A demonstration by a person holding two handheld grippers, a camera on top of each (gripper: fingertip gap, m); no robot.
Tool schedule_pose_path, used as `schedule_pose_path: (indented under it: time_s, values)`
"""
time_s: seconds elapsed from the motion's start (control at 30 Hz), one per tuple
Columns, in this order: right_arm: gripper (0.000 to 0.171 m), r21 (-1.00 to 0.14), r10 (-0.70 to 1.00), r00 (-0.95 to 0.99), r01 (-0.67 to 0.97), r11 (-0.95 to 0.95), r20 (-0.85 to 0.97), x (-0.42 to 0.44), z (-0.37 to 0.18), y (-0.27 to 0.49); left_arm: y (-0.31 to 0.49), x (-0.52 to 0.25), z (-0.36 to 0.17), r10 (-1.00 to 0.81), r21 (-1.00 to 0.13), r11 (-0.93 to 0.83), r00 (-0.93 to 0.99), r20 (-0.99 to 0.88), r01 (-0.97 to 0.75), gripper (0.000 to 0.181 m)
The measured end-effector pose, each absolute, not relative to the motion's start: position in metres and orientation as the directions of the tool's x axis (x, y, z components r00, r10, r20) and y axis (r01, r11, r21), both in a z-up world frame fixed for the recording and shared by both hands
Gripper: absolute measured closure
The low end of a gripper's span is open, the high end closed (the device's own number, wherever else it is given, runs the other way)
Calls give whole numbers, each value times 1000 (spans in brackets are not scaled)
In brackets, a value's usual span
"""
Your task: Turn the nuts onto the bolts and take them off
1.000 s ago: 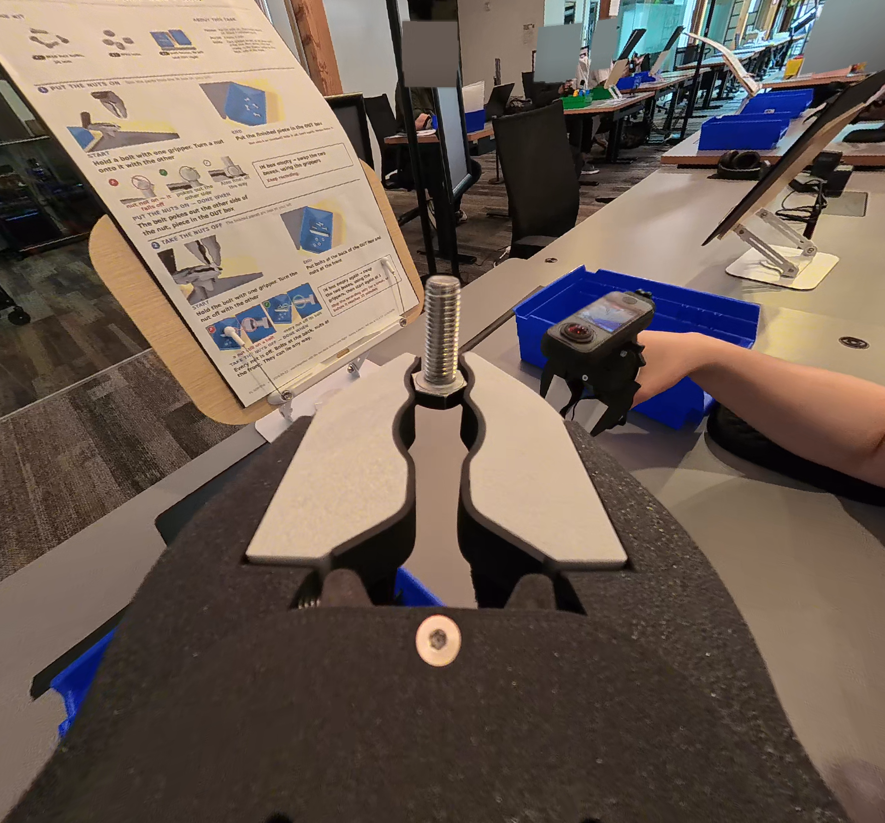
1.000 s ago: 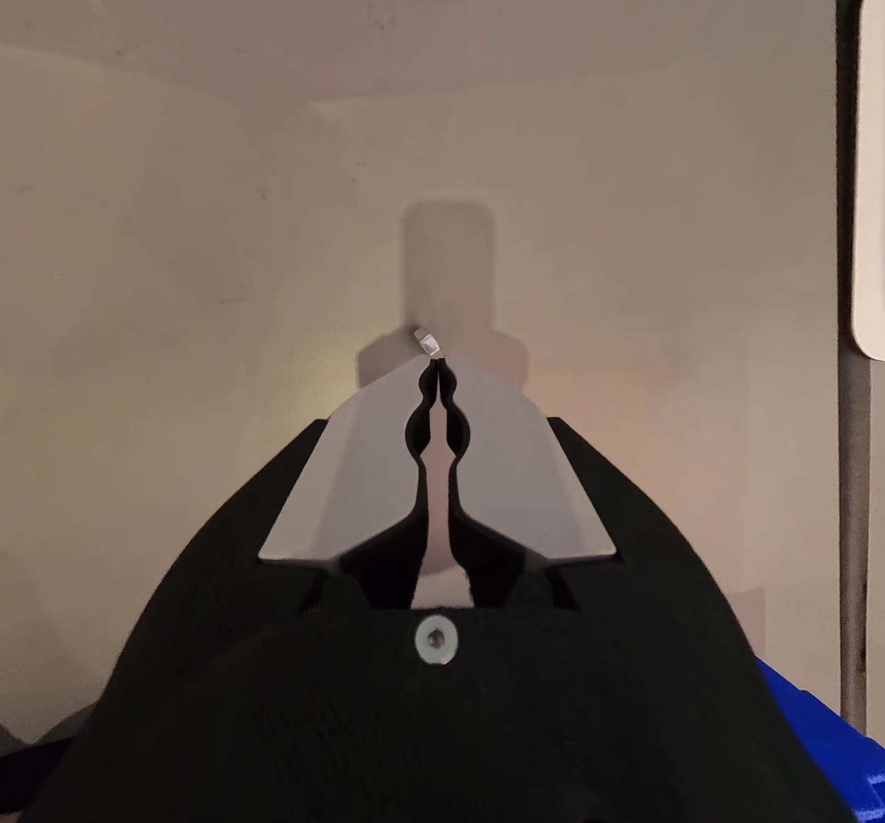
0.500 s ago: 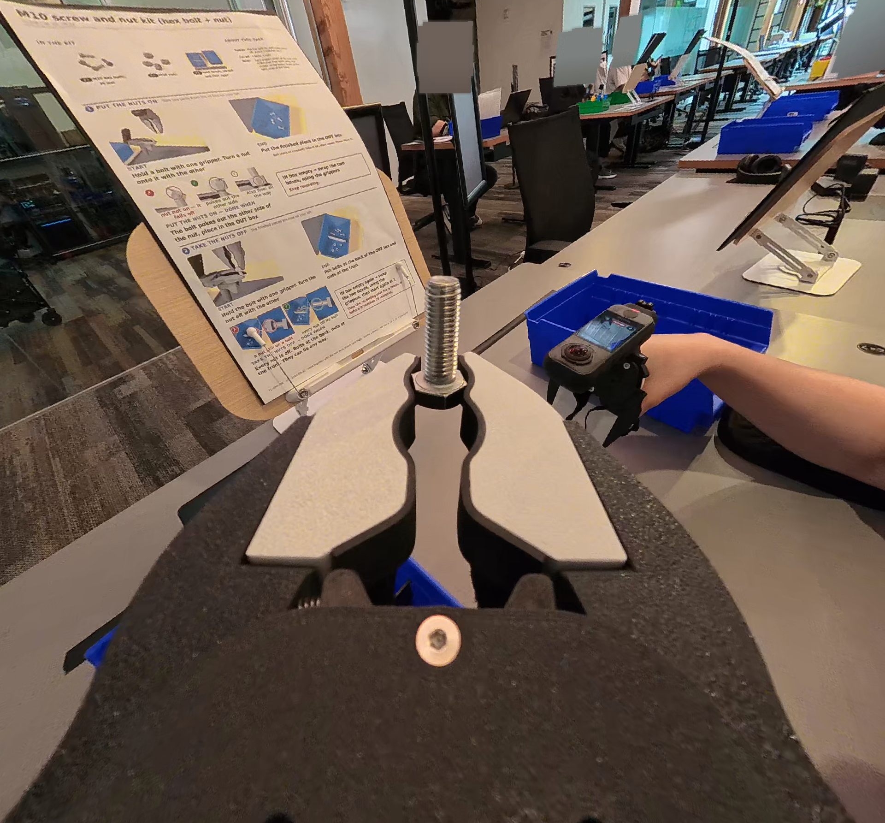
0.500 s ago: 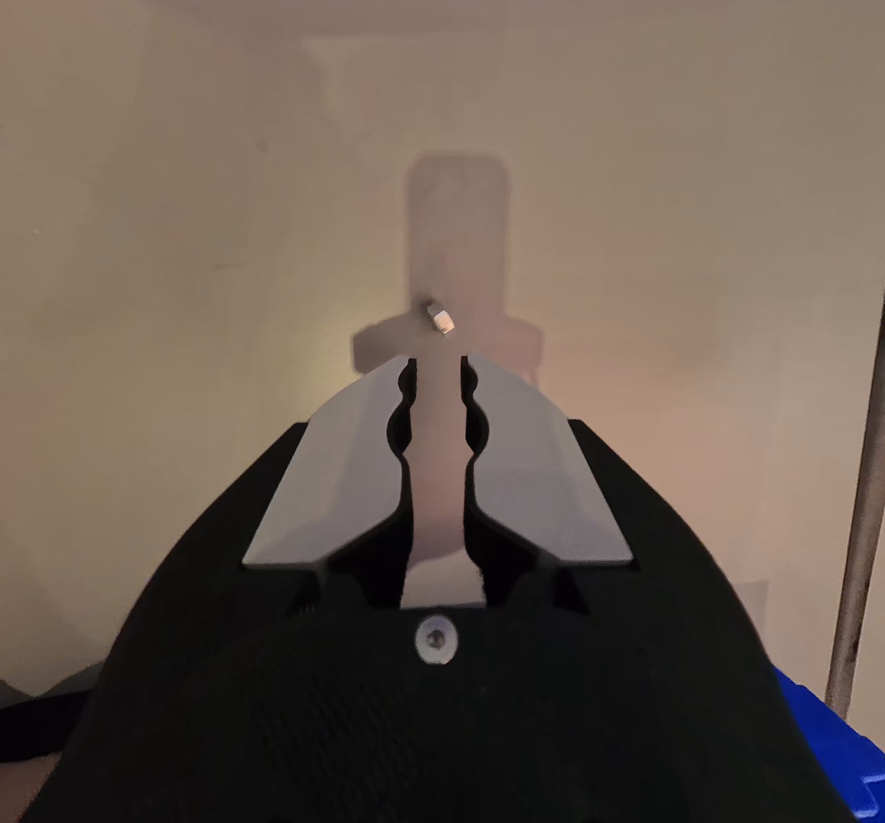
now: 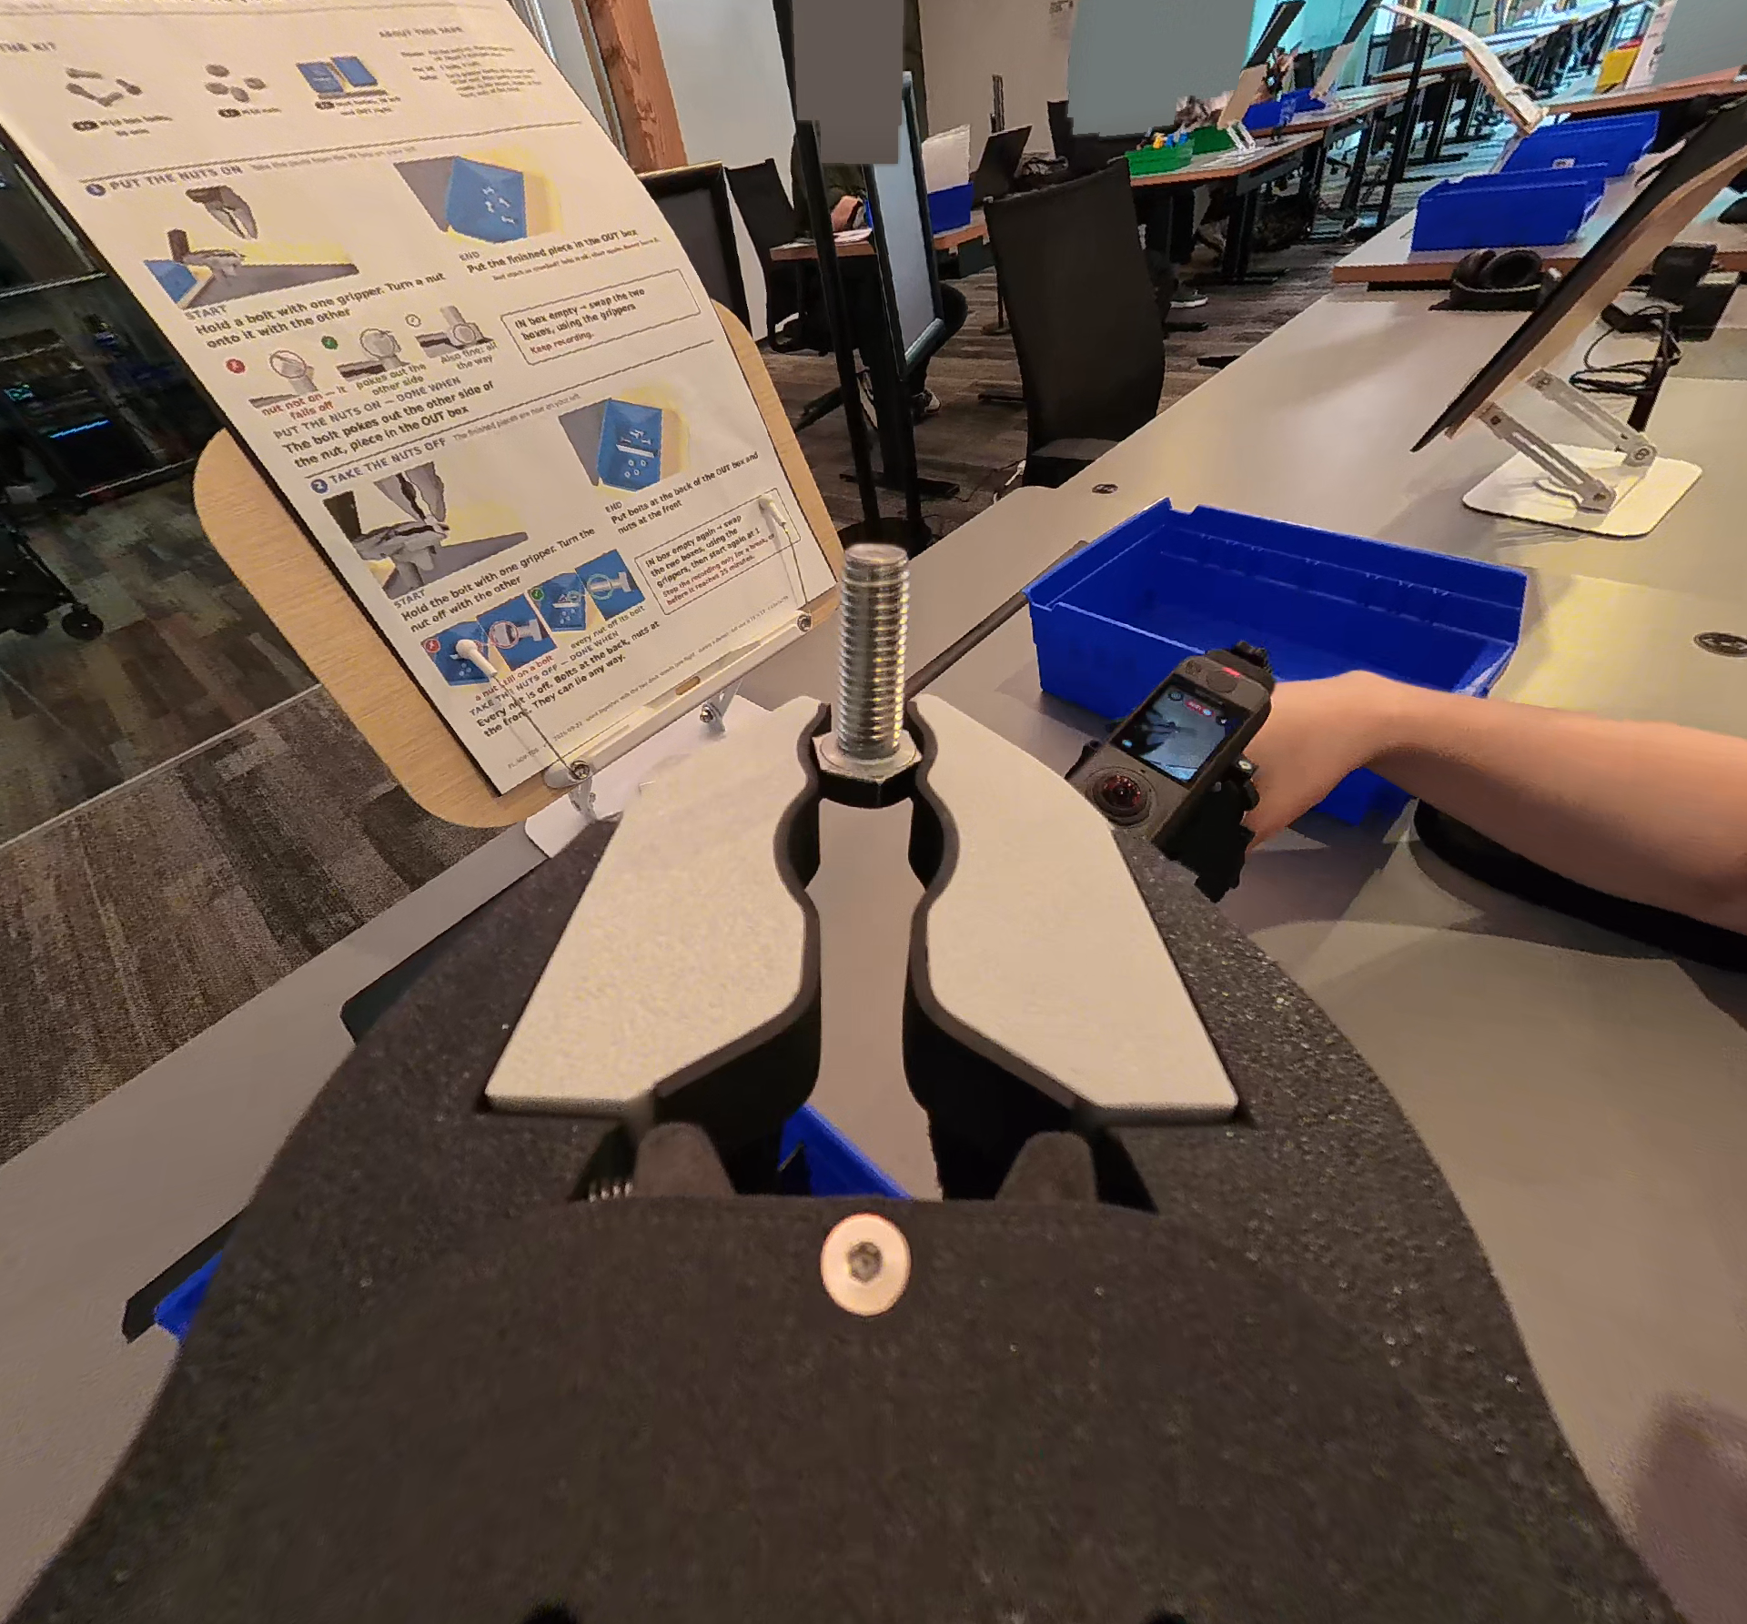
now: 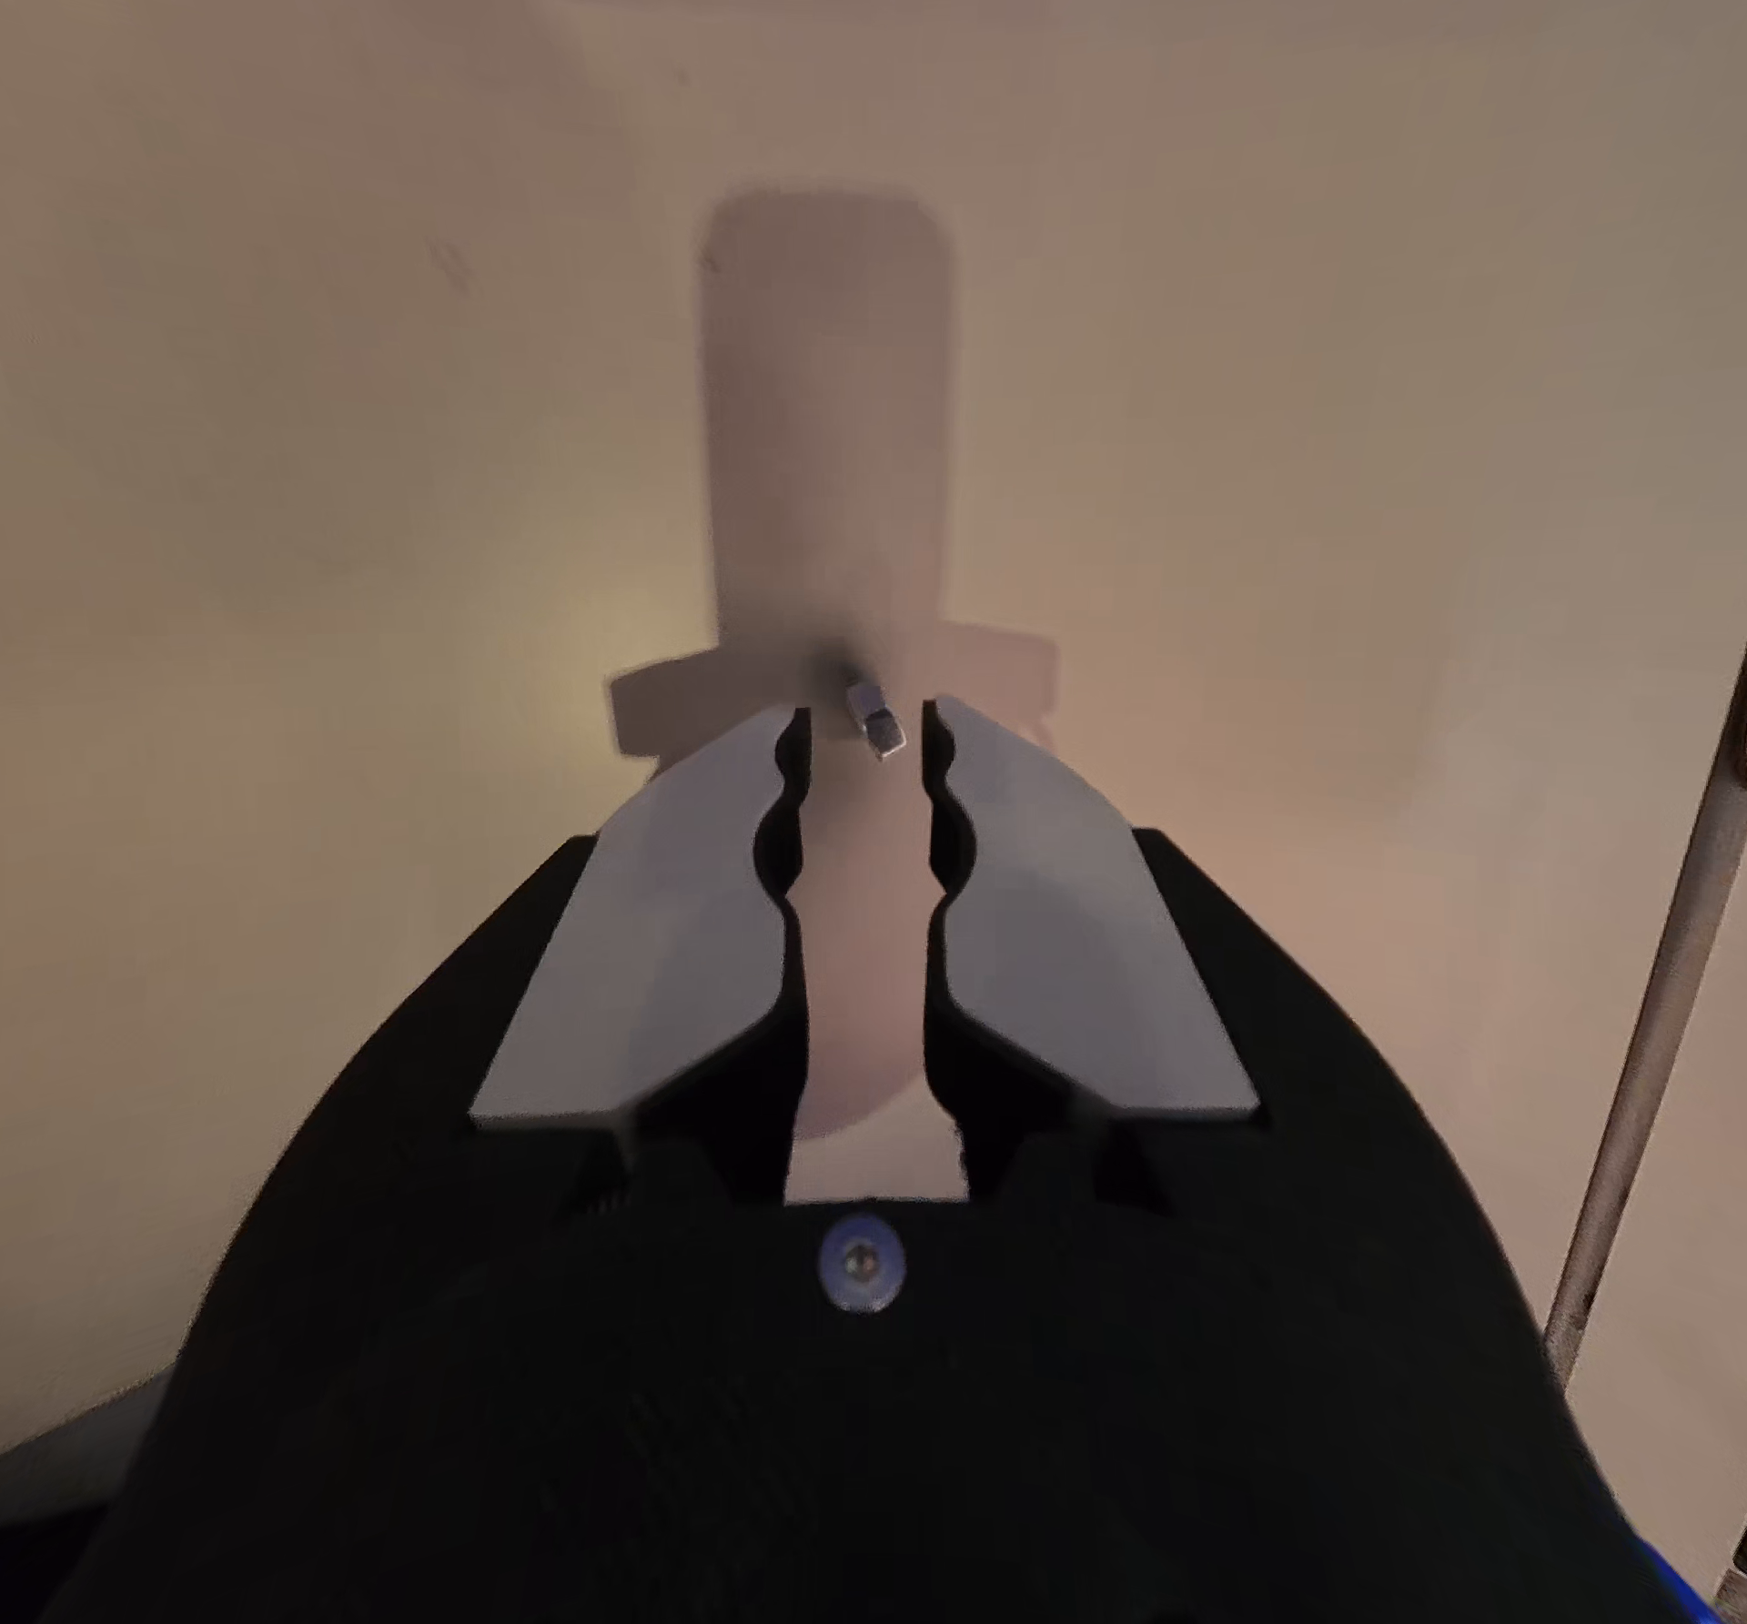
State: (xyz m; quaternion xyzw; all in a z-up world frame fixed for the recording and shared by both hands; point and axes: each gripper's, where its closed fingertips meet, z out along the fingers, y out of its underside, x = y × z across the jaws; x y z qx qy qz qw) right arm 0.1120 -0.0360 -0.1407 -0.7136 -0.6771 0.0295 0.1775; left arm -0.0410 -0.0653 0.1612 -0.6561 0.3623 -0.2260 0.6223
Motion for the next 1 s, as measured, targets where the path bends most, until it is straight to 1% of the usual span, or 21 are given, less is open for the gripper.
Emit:
schedule_pose_path:
  time_s: [0.17, 0.2, 0.23, 0.27, 0.37, 0.53, 0.6, 0.7, 0.8, 1.0]
  values:
    - [147, -261, 976, 82, 965, -28, 200, 114, -153, -32, -63, -39, 157, -758, -978, 25, 634, -155, -209, 168]
    - [149, -254, 977, 80, 967, -27, 199, 115, -155, -32, -63, -39, 157, -759, -977, 25, 632, -156, -211, 168]
    - [158, -245, 975, 74, 969, -21, 208, 115, -156, -31, -64, -38, 157, -760, -977, 26, 631, -156, -211, 168]
    - [162, -239, 974, 67, 971, -13, 217, 116, -156, -31, -64, -38, 157, -760, -977, 27, 630, -157, -211, 168]
    - [162, -243, 968, 82, 970, -22, 239, 115, -153, -28, -65, -38, 158, -760, -977, 30, 631, -159, -210, 168]
    - [162, -255, 893, 136, 967, -24, 429, 115, -141, 1, -63, -39, 158, -758, -978, 25, 634, -153, -206, 168]
    - [162, -262, 866, 154, 965, -28, 475, 114, -138, 8, -62, -41, 158, -755, -978, 21, 638, -152, -207, 168]
    - [162, -219, 825, 150, 975, -33, 545, 118, -139, 17, -61, -45, 159, -746, -980, 19, 650, -145, -198, 168]
    - [162, -183, 810, 131, 983, -30, 572, 121, -140, 20, -62, -48, 160, -744, -982, 16, 654, -138, -188, 168]
    - [162, -156, 805, 120, 987, -35, 581, 123, -143, 21, -60, -48, 159, -744, -982, 14, 654, -138, -190, 168]
